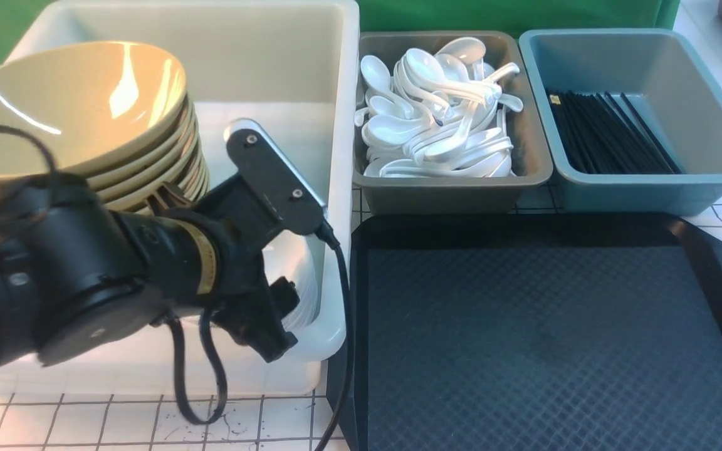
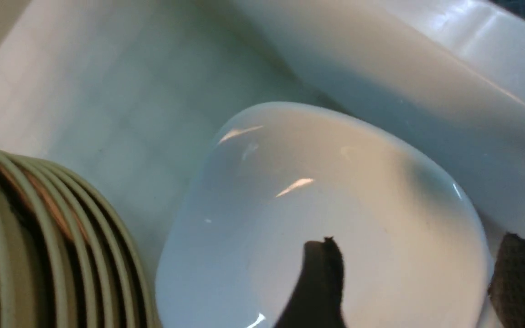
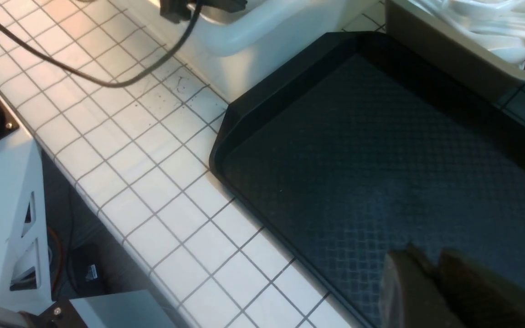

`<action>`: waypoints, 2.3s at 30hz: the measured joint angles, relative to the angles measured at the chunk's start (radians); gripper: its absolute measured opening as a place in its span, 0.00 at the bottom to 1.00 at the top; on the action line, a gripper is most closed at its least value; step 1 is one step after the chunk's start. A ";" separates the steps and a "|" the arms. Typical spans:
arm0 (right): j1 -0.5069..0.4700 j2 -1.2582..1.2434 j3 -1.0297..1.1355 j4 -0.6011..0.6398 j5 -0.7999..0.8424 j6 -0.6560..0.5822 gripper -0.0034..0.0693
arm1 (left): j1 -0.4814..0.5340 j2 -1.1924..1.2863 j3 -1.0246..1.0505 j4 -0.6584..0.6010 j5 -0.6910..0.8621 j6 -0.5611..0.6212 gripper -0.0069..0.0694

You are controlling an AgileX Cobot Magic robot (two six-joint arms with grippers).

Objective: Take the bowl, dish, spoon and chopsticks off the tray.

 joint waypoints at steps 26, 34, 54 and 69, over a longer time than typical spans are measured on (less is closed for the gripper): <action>0.000 -0.021 0.095 0.001 0.079 0.052 0.19 | -0.150 -0.944 0.556 -0.619 -0.409 -0.294 0.09; 0.000 -0.021 0.129 0.001 0.077 0.053 0.20 | -0.150 -1.024 0.708 -0.623 -0.539 -0.294 0.09; -0.145 -0.062 0.172 -0.065 0.052 0.048 0.19 | -0.150 -1.027 0.856 -0.623 -0.397 -0.294 0.09; -0.756 -0.549 1.063 -0.075 -0.818 -0.024 0.08 | -0.150 -1.027 0.856 -0.623 -0.269 -0.289 0.09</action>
